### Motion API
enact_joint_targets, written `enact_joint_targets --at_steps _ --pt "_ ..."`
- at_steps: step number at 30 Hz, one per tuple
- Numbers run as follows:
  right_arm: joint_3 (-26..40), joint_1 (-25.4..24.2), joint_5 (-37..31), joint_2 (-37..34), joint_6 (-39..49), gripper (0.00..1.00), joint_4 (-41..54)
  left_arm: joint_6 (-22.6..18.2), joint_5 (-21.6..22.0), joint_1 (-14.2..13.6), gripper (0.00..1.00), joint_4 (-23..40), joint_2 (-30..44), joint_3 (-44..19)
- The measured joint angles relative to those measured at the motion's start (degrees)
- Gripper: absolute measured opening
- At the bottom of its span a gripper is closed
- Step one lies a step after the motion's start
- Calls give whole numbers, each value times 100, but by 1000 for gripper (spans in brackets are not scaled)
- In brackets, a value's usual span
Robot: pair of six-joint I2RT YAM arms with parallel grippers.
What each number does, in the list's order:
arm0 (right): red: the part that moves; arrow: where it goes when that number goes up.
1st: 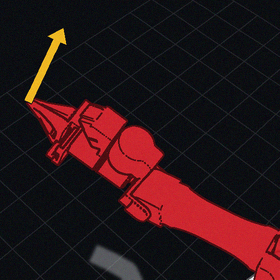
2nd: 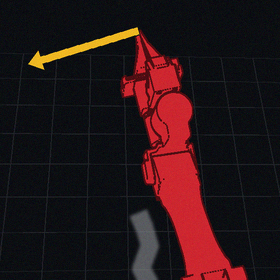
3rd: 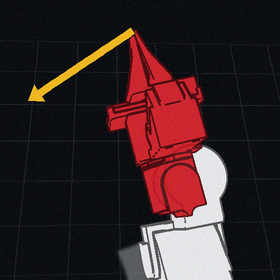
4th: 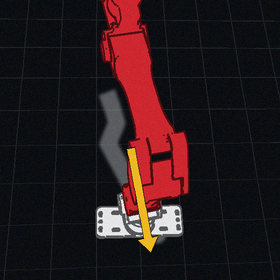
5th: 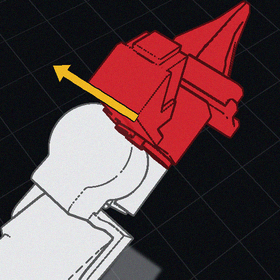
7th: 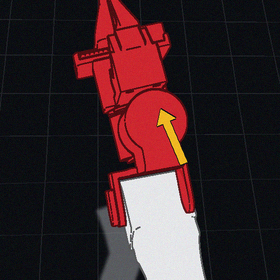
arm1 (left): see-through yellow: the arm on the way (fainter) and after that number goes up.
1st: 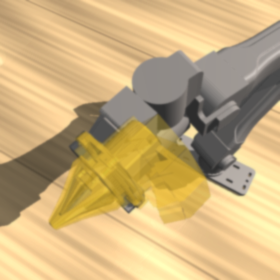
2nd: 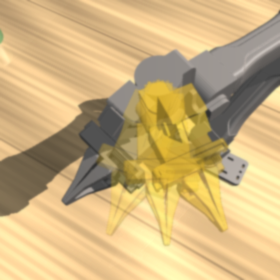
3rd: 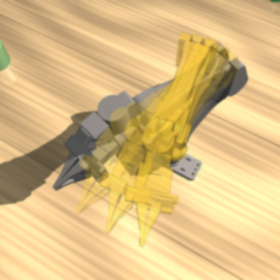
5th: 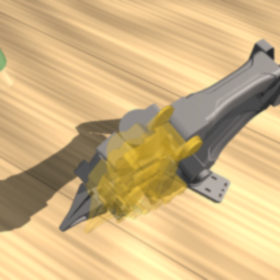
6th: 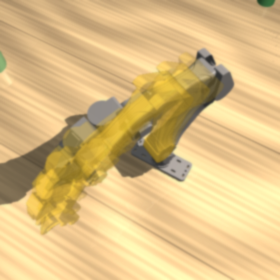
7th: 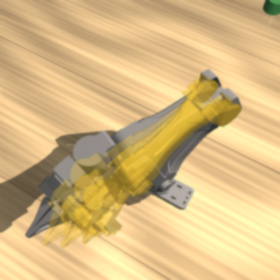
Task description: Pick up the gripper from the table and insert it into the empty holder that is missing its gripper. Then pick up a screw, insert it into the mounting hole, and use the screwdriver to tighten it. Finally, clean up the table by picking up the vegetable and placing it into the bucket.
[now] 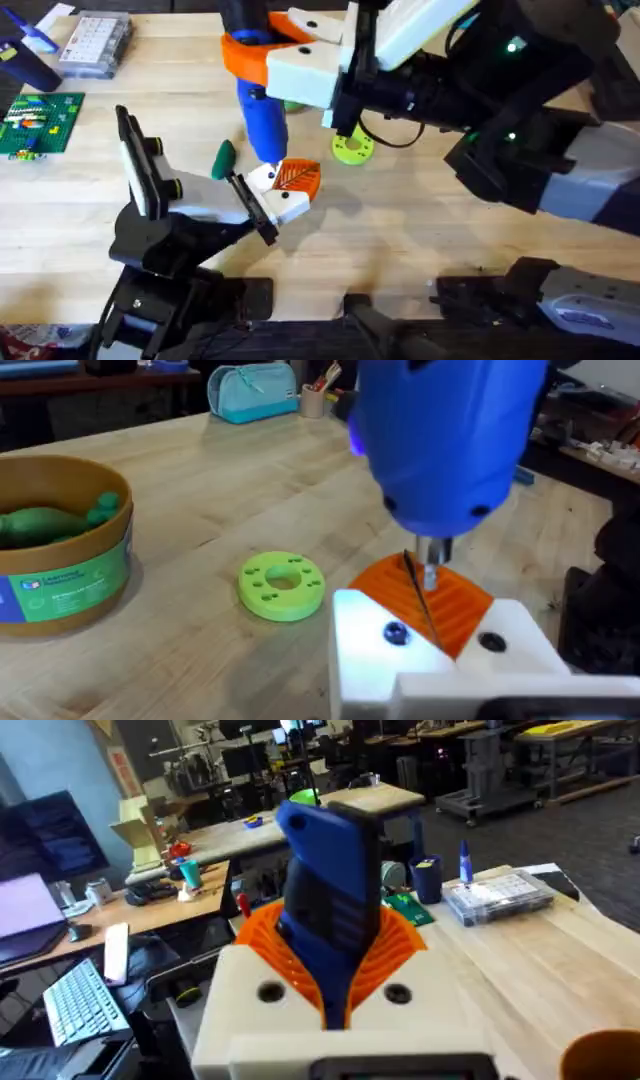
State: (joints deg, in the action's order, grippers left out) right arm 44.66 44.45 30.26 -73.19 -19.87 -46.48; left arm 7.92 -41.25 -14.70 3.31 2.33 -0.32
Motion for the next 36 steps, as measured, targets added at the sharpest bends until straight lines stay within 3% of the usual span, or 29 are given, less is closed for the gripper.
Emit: enact_joint_targets --at_steps 13,24,36 --pt "0 11 -20 -1 278 66 -10 0 0 0 11 0 0 0" --pt "-4 619 7 -6 1205 66 -279 0 0 0 11 0 0 0" --pt "-7 624 3 -7 1508 67 -203 0 0 0 11 1 0 0"
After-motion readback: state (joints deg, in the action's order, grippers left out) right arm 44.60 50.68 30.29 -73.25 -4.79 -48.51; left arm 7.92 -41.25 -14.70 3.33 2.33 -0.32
